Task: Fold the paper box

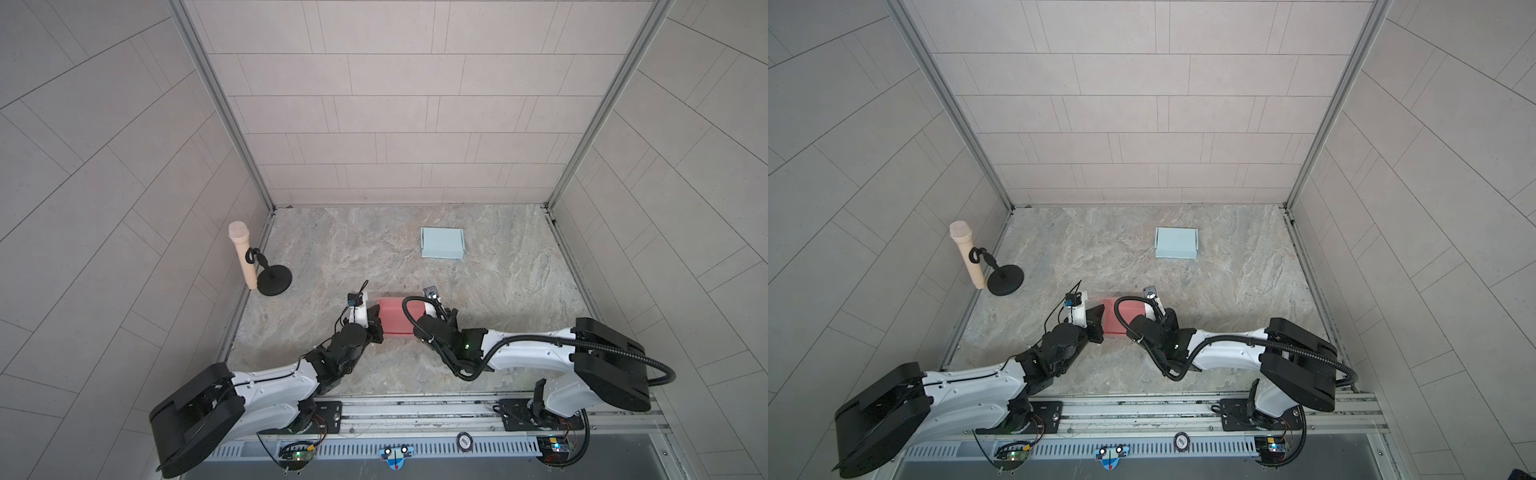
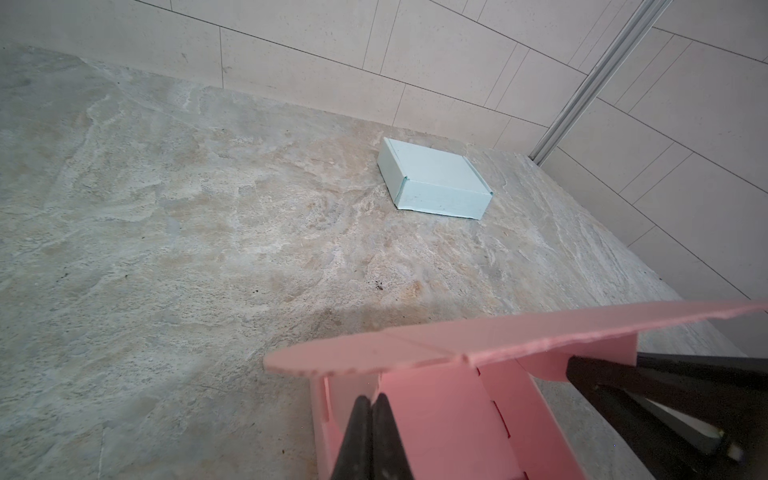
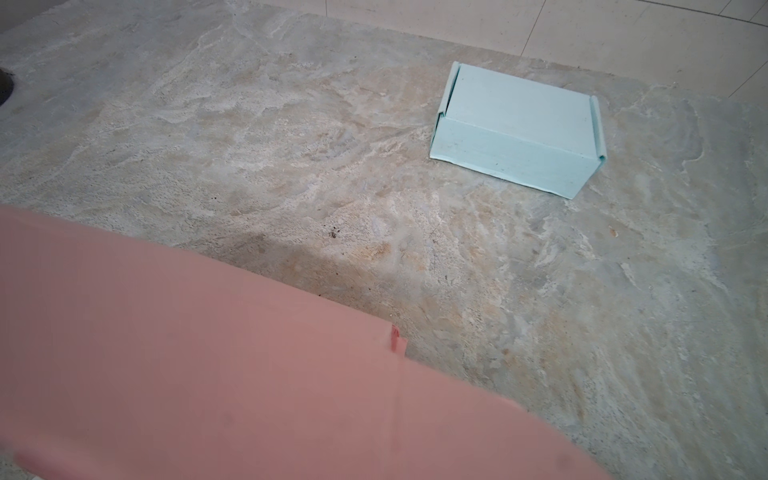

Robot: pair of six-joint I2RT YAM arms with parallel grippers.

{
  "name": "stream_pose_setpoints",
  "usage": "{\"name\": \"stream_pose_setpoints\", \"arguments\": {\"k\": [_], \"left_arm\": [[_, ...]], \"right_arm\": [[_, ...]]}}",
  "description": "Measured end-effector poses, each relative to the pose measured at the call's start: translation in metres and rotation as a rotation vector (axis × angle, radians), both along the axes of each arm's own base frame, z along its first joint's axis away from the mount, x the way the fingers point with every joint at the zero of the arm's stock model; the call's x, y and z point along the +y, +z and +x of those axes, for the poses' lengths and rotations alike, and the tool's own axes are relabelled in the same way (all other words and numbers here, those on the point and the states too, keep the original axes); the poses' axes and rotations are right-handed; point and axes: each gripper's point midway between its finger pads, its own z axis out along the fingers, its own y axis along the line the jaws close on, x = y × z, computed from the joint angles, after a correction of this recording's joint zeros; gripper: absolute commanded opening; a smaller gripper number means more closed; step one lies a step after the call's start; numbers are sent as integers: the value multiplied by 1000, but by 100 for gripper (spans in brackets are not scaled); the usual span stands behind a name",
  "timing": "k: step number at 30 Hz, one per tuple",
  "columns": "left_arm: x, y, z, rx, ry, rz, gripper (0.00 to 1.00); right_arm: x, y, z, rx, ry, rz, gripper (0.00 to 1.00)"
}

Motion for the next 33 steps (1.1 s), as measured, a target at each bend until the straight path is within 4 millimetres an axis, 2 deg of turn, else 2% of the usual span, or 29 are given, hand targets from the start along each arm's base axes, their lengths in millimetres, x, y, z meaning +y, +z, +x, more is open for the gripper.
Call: {"name": "stream_pose_setpoints", "arguments": {"k": [7,13,15,19,27,30,33], "left_arm": [[-4,-12,-4,9,5,45,0],[-4,-16,-7,12,7,71,0],[-4,-17,-8,14,8,77,0],[-2,-20,-9,18,17,93,0],[1,-25,-7,28,32,114,0],[0,-29,-8,34,33,128,0],[-2,-29,-8,34,27,131,0]], "right_arm": [[-2,-4,-1,-9,5,7,13],[-11,-16,-7,-13,23,-5,16],[-11,-17,-9,-10,41,-11,20],[-13,-15,-12,-13,64,2,35],[-29,-3,-26,-45,89,47,56],[-29,7,-34,-81,110,45,62],[-22,26,-48,-151,152,16,64]]}}
